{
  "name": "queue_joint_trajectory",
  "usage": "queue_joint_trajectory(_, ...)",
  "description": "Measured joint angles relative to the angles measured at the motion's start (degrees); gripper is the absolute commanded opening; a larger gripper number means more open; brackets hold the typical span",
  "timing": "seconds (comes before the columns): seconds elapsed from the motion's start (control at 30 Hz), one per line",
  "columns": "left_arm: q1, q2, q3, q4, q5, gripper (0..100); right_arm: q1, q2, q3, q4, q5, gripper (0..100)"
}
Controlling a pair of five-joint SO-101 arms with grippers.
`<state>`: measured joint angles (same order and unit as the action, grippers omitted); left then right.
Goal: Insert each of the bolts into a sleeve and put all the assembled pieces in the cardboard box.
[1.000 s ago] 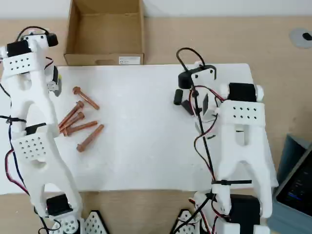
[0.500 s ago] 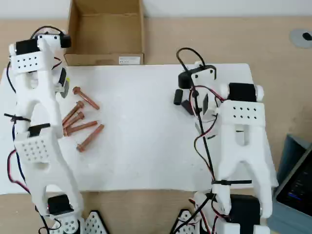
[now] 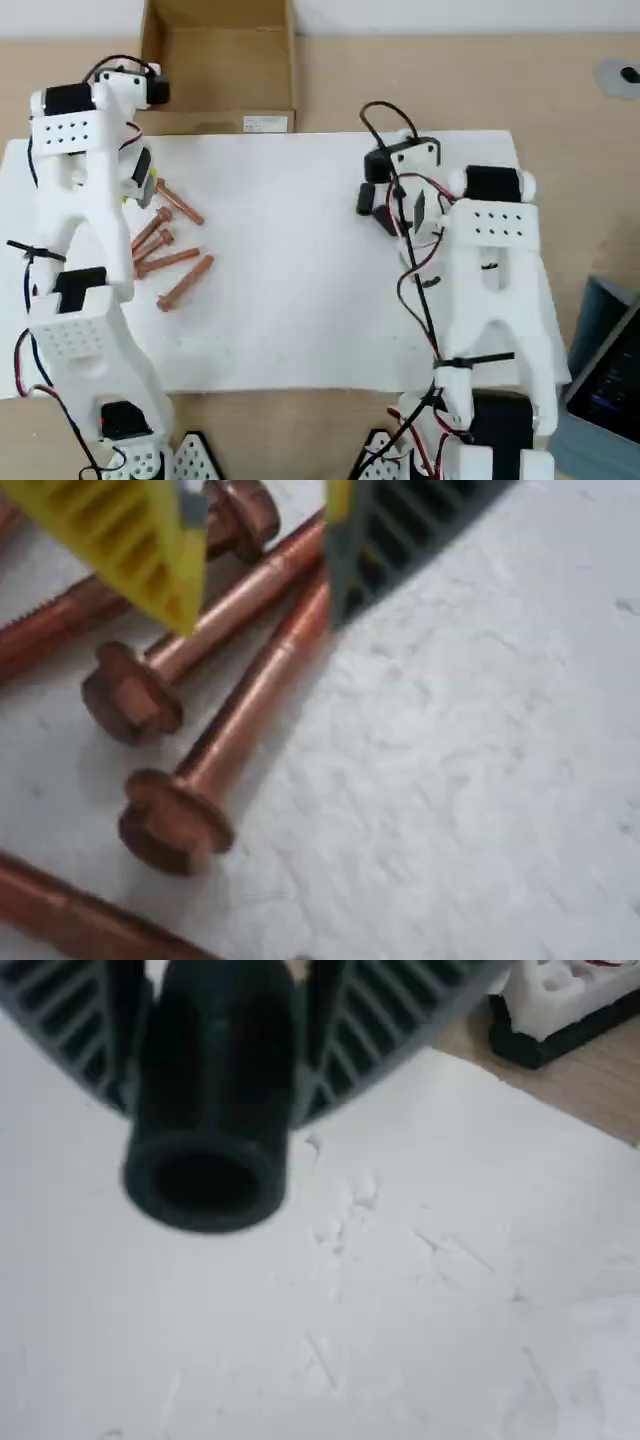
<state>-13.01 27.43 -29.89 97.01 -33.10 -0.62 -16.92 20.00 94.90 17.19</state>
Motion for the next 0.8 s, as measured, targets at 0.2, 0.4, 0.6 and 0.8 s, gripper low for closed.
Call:
queue_joint_trajectory(0.2, 0.18, 4.22, 0.09, -1.93, -2.20, 10, 0.00, 0.00, 0.09, -0.35, 0.00, 1.0)
queue_joint_trajectory(0.4, 1.49, 7.56, 0.09, -3.60, -2.73, 10, 0.00, 0.00, 0.09, -0.35, 0.00, 1.0)
queue_joint_trajectory(0.6, 2.64, 10.55, 0.09, -4.66, -2.73, 10, 0.00, 0.00, 0.09, -0.35, 0.00, 1.0)
queue_joint_trajectory(0.8, 2.73, 13.80, 0.00, -6.42, -2.73, 9, 0.00, 0.00, 0.09, -0.35, 0.00, 1.0)
